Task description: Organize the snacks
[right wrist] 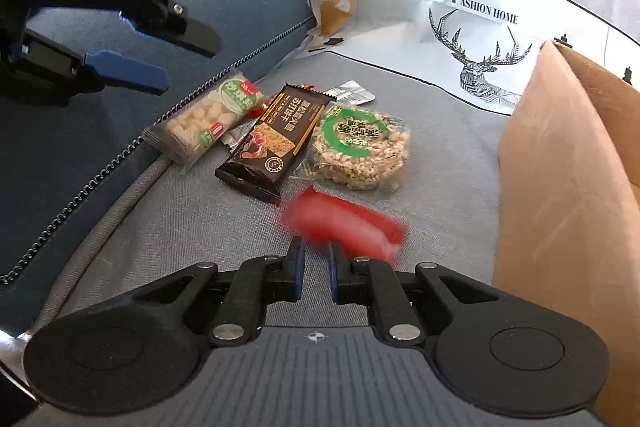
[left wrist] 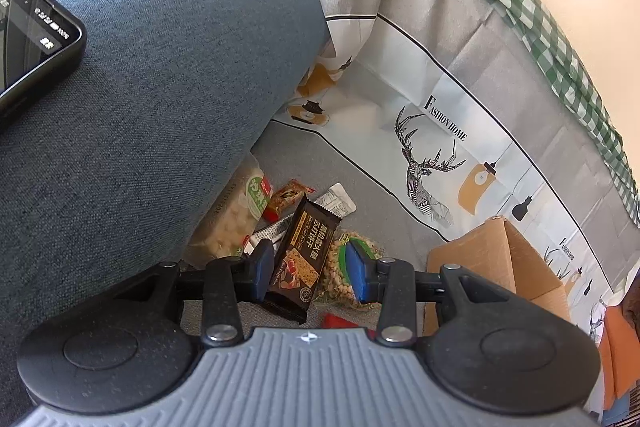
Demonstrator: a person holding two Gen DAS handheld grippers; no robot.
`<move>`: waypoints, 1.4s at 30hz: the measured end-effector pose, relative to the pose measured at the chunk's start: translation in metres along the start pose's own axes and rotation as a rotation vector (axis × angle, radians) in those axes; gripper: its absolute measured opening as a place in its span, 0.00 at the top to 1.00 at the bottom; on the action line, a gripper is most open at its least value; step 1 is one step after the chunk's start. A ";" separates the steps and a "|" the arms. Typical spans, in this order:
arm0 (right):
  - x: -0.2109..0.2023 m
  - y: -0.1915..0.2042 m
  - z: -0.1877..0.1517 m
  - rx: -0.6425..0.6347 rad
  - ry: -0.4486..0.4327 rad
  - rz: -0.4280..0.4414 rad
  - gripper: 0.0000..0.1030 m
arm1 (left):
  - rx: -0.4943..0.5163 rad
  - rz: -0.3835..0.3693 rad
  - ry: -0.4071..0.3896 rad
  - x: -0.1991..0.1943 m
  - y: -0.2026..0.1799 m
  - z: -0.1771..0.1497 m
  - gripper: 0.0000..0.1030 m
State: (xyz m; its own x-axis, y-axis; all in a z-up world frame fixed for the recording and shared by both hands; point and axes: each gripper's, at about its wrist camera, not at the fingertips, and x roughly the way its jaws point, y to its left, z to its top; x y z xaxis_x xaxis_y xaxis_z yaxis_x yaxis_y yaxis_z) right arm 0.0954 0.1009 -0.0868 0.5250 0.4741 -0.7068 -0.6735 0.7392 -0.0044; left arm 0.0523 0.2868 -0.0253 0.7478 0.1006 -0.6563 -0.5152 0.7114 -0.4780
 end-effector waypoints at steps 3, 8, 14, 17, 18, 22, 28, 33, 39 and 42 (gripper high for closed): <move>-0.004 -0.001 0.000 0.009 -0.001 0.029 0.88 | 0.006 0.005 0.004 0.001 0.000 0.000 0.57; -0.005 0.002 0.001 -0.011 -0.024 -0.007 0.60 | 0.021 0.025 0.041 0.012 -0.004 -0.002 0.55; 0.010 -0.009 0.006 0.084 -0.038 -0.039 0.23 | 0.121 0.073 0.091 0.032 -0.017 -0.007 0.55; 0.023 -0.009 0.010 0.122 -0.018 -0.040 0.20 | 0.202 0.101 0.109 0.042 -0.025 -0.011 0.55; 0.028 -0.009 0.011 0.130 -0.010 -0.047 0.20 | 0.228 0.108 0.113 0.046 -0.027 -0.013 0.55; 0.044 -0.011 0.011 0.149 0.062 -0.081 0.20 | 0.330 0.139 0.122 0.060 -0.036 -0.018 0.55; 0.043 -0.011 0.013 0.117 0.040 -0.061 0.64 | 0.384 0.161 0.150 0.087 -0.042 -0.019 0.55; 0.039 -0.013 0.017 0.117 0.054 -0.044 0.76 | 0.437 0.208 0.171 0.109 -0.047 -0.020 0.52; 0.042 -0.018 0.020 0.156 0.056 -0.086 0.36 | 0.499 0.248 0.174 0.125 -0.054 -0.025 0.47; 0.045 -0.020 0.021 0.164 0.052 -0.094 0.29 | 0.558 0.276 0.169 0.126 -0.056 -0.030 0.57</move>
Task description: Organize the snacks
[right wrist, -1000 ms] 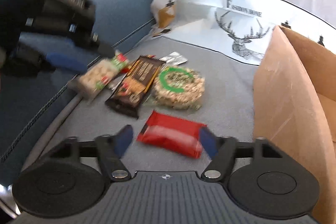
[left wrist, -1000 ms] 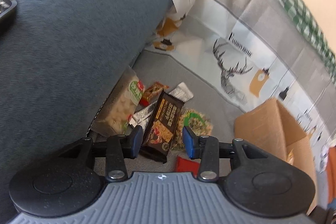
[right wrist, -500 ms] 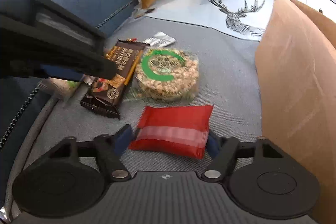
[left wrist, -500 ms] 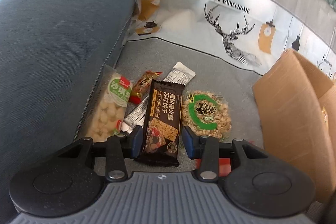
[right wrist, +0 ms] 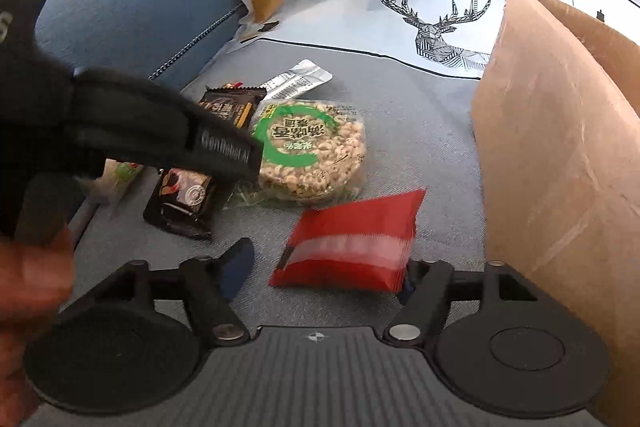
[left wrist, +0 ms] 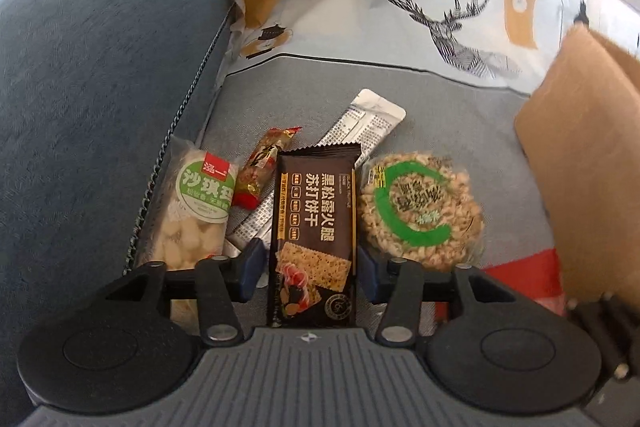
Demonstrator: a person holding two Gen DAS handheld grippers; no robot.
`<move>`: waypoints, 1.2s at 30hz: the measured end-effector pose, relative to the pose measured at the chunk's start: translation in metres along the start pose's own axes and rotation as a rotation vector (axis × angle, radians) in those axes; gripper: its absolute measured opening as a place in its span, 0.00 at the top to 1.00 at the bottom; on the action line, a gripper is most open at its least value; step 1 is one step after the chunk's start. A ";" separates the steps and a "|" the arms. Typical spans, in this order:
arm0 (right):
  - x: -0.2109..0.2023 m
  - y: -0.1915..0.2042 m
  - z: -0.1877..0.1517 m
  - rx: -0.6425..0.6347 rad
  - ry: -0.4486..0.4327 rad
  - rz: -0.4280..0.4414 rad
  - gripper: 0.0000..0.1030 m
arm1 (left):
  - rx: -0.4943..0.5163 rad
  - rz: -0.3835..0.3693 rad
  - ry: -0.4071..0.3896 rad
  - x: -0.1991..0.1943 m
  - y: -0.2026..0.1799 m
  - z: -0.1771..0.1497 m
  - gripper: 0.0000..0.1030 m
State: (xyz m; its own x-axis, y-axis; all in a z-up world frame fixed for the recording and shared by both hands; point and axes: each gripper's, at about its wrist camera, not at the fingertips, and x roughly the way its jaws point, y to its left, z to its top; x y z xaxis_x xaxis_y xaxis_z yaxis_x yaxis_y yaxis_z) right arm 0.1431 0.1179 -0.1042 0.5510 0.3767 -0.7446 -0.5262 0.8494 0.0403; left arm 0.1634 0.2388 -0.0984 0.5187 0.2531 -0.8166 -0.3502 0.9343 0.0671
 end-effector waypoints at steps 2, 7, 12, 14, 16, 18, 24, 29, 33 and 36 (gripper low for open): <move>0.003 -0.001 0.000 0.006 -0.002 0.001 0.28 | 0.001 0.005 0.001 -0.001 0.003 -0.001 0.58; 0.006 -0.003 -0.001 0.005 -0.011 -0.002 0.32 | -0.032 -0.005 0.018 -0.006 0.014 -0.004 0.58; -0.002 0.003 -0.006 -0.072 -0.033 0.045 0.74 | -0.109 -0.032 0.043 -0.018 0.026 -0.010 0.58; -0.006 0.008 -0.011 -0.122 -0.032 0.063 0.83 | -0.143 -0.052 0.055 -0.024 0.030 -0.013 0.58; -0.013 0.011 -0.017 -0.154 -0.025 0.091 0.86 | -0.162 -0.070 0.064 -0.030 0.032 -0.017 0.58; -0.021 0.013 -0.023 -0.175 -0.010 0.124 0.86 | -0.188 -0.088 0.070 -0.037 0.036 -0.022 0.58; -0.056 0.011 -0.043 -0.159 0.035 0.222 0.86 | -0.268 -0.148 0.073 -0.060 0.041 -0.037 0.58; -0.069 0.005 -0.050 -0.082 0.095 0.346 0.84 | -0.230 -0.148 0.118 -0.063 0.036 -0.044 0.58; -0.071 0.004 -0.054 -0.088 0.135 0.320 0.46 | -0.225 -0.128 0.167 -0.053 0.039 -0.047 0.58; -0.075 0.005 -0.053 -0.141 0.094 0.264 0.40 | -0.234 -0.122 0.182 -0.050 0.041 -0.048 0.58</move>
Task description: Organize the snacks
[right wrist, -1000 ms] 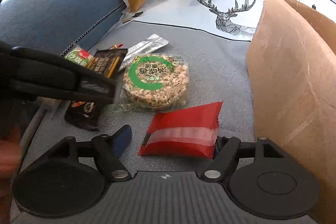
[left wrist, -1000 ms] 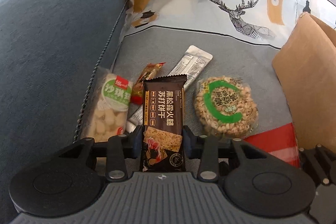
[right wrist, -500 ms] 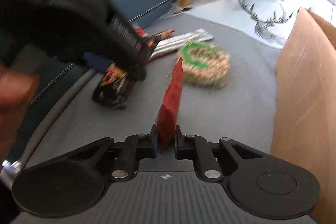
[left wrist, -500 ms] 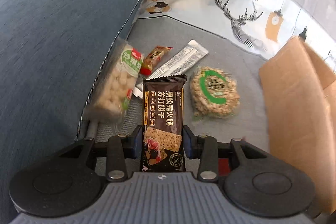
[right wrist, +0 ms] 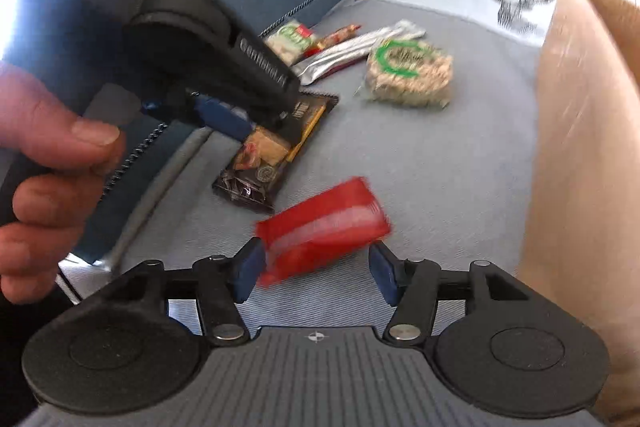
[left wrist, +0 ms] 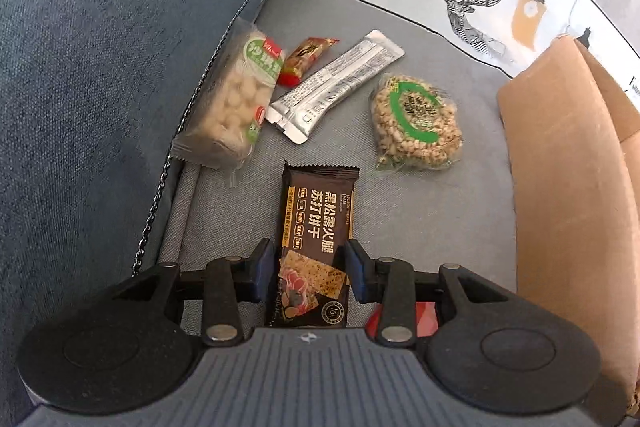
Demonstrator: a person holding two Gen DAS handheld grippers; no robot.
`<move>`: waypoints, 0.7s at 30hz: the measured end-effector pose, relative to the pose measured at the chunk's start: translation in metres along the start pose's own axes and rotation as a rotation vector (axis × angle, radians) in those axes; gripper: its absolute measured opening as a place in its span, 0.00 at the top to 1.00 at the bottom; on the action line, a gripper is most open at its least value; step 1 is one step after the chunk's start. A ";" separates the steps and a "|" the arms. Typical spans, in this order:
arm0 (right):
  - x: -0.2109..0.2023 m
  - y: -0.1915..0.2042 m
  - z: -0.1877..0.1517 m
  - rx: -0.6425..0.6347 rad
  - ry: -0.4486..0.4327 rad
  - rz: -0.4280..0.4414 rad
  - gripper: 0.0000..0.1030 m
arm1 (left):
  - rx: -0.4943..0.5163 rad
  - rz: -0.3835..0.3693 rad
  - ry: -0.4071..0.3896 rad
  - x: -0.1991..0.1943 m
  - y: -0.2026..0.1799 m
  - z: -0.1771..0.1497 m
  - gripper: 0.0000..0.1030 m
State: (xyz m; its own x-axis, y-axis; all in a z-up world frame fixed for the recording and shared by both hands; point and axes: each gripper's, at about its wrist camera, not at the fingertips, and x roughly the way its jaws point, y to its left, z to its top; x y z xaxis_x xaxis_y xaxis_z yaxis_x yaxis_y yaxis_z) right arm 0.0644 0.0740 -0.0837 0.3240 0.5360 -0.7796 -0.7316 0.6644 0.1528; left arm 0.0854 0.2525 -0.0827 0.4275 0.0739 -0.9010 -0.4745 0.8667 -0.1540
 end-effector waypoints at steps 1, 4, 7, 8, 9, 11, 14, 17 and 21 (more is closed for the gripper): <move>-0.001 -0.001 0.000 -0.012 -0.007 -0.007 0.34 | 0.000 0.001 0.003 0.001 0.000 0.000 0.58; 0.000 0.005 -0.002 -0.054 -0.020 -0.039 0.21 | 0.017 0.003 0.019 0.005 -0.002 0.000 0.57; 0.003 0.008 0.001 -0.105 -0.044 -0.059 0.11 | 0.042 0.011 0.032 0.009 -0.005 0.000 0.53; 0.004 0.010 0.002 -0.119 -0.054 -0.063 0.09 | 0.050 0.013 0.036 0.010 -0.005 0.000 0.52; 0.005 0.011 0.003 -0.130 -0.060 -0.063 0.08 | 0.060 0.019 0.039 0.012 -0.007 0.000 0.52; 0.010 0.013 0.006 -0.147 -0.066 -0.061 0.07 | 0.075 0.022 0.040 0.013 -0.008 0.000 0.51; 0.017 0.015 0.009 -0.174 -0.062 -0.066 0.07 | 0.084 0.020 0.042 0.015 -0.007 0.000 0.50; 0.026 0.013 0.013 -0.189 -0.039 -0.061 0.05 | 0.090 0.017 0.042 0.016 -0.007 0.001 0.50; 0.039 0.009 0.019 -0.171 -0.015 -0.044 0.05 | 0.102 0.021 0.040 0.017 -0.008 0.003 0.50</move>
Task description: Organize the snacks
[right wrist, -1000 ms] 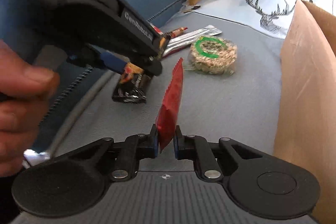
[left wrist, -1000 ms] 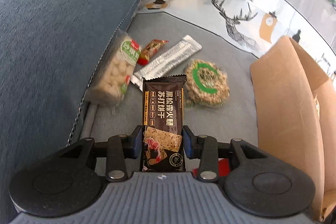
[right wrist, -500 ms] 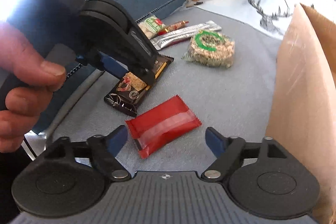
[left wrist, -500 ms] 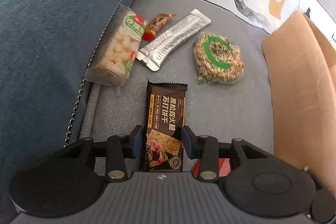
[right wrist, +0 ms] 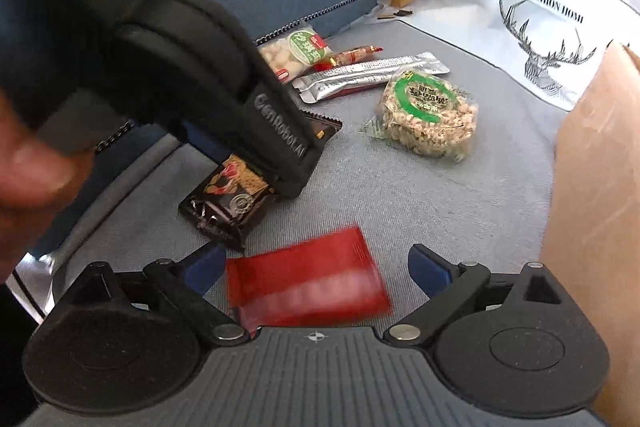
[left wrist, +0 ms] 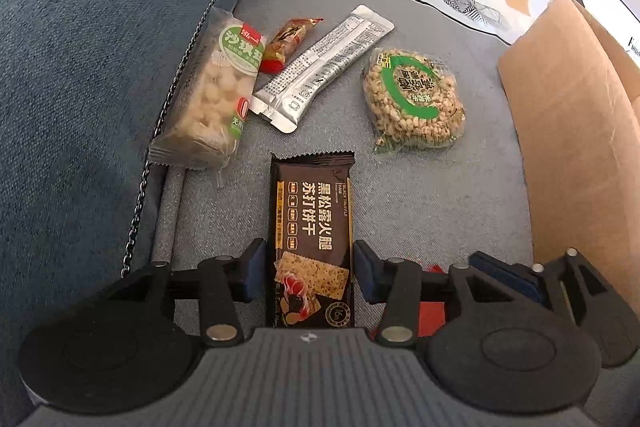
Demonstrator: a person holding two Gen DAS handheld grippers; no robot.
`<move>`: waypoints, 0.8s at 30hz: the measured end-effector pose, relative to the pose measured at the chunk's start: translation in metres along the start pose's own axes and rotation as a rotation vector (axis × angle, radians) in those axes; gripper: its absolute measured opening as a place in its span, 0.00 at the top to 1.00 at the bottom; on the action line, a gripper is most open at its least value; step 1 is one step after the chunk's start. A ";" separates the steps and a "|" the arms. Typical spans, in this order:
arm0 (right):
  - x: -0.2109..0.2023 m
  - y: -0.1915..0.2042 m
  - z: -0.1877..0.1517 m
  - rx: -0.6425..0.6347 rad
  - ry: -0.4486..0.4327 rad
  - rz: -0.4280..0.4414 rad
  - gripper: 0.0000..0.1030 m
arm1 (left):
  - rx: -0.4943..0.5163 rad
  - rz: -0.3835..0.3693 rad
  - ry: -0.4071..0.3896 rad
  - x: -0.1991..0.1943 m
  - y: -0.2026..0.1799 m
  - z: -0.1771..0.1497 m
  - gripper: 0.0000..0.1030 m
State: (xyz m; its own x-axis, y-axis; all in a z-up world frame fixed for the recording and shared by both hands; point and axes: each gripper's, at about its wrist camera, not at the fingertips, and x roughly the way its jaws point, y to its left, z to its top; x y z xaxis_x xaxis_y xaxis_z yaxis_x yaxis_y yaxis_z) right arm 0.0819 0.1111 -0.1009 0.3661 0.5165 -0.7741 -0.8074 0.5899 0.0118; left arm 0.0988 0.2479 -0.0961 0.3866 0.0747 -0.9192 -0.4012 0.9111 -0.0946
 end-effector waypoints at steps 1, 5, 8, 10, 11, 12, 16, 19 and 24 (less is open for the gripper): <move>0.004 0.000 0.001 0.002 0.009 0.008 0.06 | 0.004 0.002 -0.001 0.001 -0.001 0.001 0.50; 0.007 0.010 -0.001 -0.047 0.018 0.043 0.15 | 0.031 0.020 -0.005 0.002 -0.005 0.002 0.50; 0.002 0.014 -0.002 -0.068 0.000 0.072 0.31 | 0.048 0.040 -0.010 0.003 -0.008 0.002 0.51; -0.001 0.013 -0.003 -0.064 -0.004 0.076 0.37 | 0.047 0.053 -0.014 0.002 -0.008 0.003 0.57; -0.003 0.012 -0.004 -0.063 -0.005 0.075 0.38 | 0.040 0.054 -0.016 0.001 -0.007 0.003 0.58; -0.004 0.012 -0.004 -0.061 -0.006 0.073 0.40 | 0.030 0.049 -0.017 0.001 -0.006 0.003 0.58; -0.014 0.011 -0.005 -0.057 -0.033 0.047 0.47 | 0.003 0.040 -0.032 -0.005 -0.001 0.004 0.58; -0.025 0.010 -0.005 -0.050 -0.062 0.030 0.47 | -0.018 0.027 -0.064 -0.015 0.001 0.004 0.58; -0.050 0.008 -0.005 -0.038 -0.132 -0.006 0.47 | -0.040 0.014 -0.120 -0.033 -0.001 0.005 0.58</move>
State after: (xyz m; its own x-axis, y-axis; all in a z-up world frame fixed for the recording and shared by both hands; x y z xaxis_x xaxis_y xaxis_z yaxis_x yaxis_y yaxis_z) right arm 0.0550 0.0863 -0.0651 0.4268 0.5916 -0.6840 -0.8209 0.5708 -0.0185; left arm 0.0903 0.2469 -0.0640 0.4763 0.1379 -0.8684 -0.4395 0.8928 -0.0993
